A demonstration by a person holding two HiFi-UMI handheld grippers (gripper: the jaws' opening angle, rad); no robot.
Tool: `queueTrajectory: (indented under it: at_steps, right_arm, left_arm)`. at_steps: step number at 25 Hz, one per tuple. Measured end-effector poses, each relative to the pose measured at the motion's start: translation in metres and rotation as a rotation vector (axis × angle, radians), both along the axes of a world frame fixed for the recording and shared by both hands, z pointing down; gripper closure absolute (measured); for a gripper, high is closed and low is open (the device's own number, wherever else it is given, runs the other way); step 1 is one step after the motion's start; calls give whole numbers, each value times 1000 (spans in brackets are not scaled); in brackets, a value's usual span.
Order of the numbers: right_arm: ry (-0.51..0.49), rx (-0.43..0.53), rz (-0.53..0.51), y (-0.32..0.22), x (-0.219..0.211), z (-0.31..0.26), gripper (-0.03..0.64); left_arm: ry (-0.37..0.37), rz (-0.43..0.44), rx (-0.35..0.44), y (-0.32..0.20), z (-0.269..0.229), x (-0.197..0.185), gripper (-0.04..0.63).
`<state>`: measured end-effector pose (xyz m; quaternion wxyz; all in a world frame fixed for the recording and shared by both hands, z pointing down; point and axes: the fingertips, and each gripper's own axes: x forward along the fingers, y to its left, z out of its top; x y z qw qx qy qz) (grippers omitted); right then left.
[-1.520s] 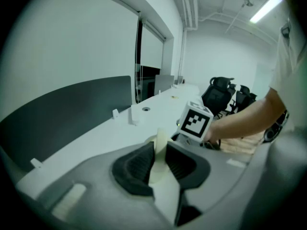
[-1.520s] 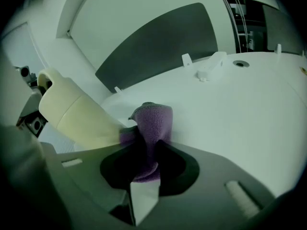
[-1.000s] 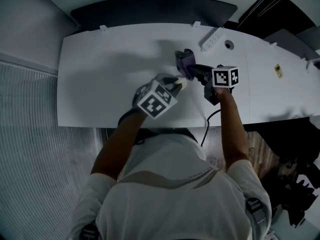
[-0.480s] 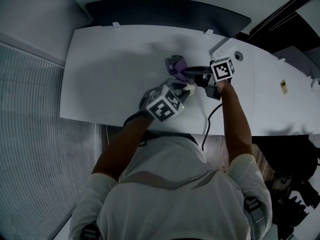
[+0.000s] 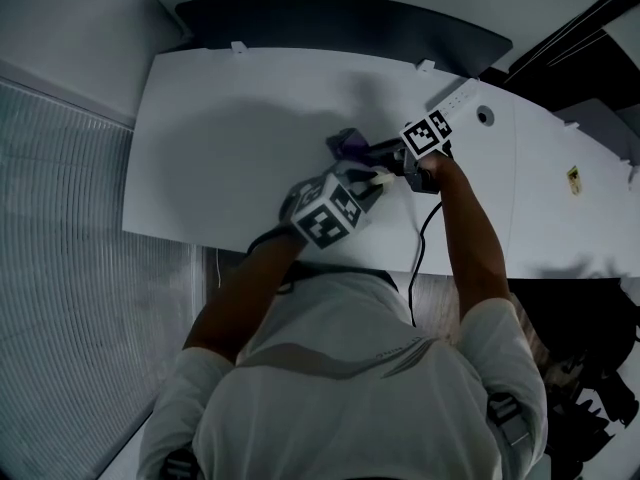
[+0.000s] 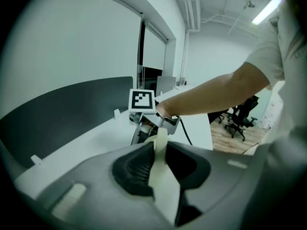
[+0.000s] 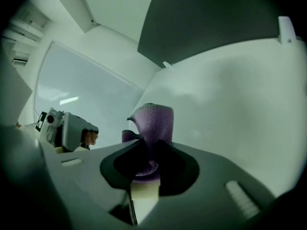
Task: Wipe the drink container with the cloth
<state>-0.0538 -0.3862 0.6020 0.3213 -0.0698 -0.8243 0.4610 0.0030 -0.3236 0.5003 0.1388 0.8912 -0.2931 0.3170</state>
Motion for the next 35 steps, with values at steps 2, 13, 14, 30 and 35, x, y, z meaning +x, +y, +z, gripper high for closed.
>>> queueTrajectory:
  at_steps: [2, 13, 14, 30, 35]
  right_arm:
    - [61, 4, -27, 1, -1, 14, 535]
    - [150, 58, 25, -7, 5, 42, 534]
    - [125, 64, 64, -12, 8, 35, 534]
    - [-59, 614, 971, -11, 132, -145, 534]
    - [-81, 791, 1132, 24, 144, -195, 534]
  left_arm:
    - [-2, 3, 2, 0, -1, 1, 517]
    - [33, -3, 20, 0, 3, 1, 515]
    - [43, 4, 16, 0, 2, 0, 514]
    - [408, -154, 85, -9, -88, -52, 555]
    - [457, -239, 202, -5, -119, -81, 589]
